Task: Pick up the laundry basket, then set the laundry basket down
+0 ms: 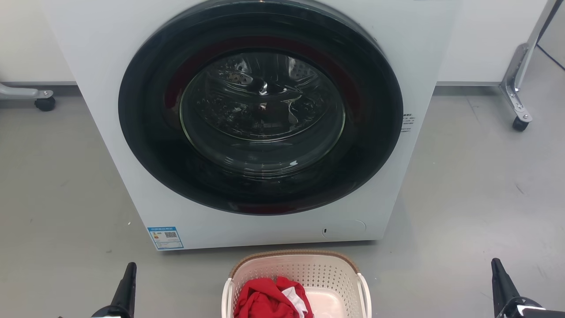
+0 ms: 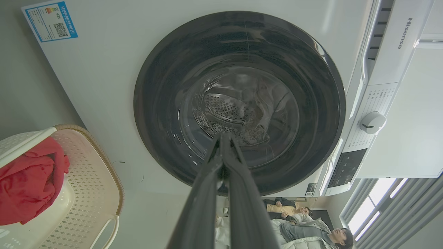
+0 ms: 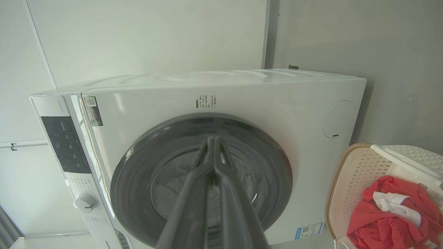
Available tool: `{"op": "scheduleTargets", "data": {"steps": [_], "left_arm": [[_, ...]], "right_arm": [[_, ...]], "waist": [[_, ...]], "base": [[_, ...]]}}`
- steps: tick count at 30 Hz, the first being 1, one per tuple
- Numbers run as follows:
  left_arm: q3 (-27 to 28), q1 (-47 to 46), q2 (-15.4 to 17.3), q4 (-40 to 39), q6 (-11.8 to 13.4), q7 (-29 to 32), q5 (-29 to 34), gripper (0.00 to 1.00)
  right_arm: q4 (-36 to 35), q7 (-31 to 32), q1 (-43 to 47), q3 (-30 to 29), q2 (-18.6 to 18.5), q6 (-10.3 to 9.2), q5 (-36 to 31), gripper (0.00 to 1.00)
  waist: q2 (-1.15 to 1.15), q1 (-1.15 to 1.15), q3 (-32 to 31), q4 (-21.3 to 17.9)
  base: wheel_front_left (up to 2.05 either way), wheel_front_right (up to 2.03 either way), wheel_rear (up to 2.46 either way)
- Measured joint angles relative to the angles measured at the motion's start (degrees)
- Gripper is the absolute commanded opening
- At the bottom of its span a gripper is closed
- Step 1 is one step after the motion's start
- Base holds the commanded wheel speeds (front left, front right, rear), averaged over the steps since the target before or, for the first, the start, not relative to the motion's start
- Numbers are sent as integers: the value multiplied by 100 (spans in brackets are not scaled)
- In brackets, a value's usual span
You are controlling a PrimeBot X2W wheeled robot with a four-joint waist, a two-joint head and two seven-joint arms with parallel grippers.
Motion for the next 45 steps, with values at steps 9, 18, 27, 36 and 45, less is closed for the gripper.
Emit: {"op": "scheduleTargets", "data": {"steps": [9, 18, 27, 36, 45], "left_arm": [[4, 0, -1, 0, 0, 0, 0, 0], [9, 0, -2, 1, 0, 0, 0, 0], [-14, 82, -38, 136, 3, -1, -2, 100], [-34, 228, -90, 258, 8, -38, -1, 100], [-48, 196, -91, 238, 8, -129, 26, 100]], "right_arm": [[0, 1, 0, -1, 1, 0, 0, 0], [0, 18, 0, -3, 2, 0, -1, 0], [141, 16, 74, 7, 52, -11, 2, 100], [242, -27, 215, 32, 123, -32, -41, 100], [220, -164, 203, 71, 120, -32, -201, 100]], "waist": [[0, 0, 0, 0], [0, 0, 0, 0], [0, 0, -1, -1], [0, 0, -1, -1], [0, 0, -2, 3]], "base": [[0, 0, 0], [0, 0, 0], [0, 0, 0], [0, 0, 0], [0, 0, 0]]}}
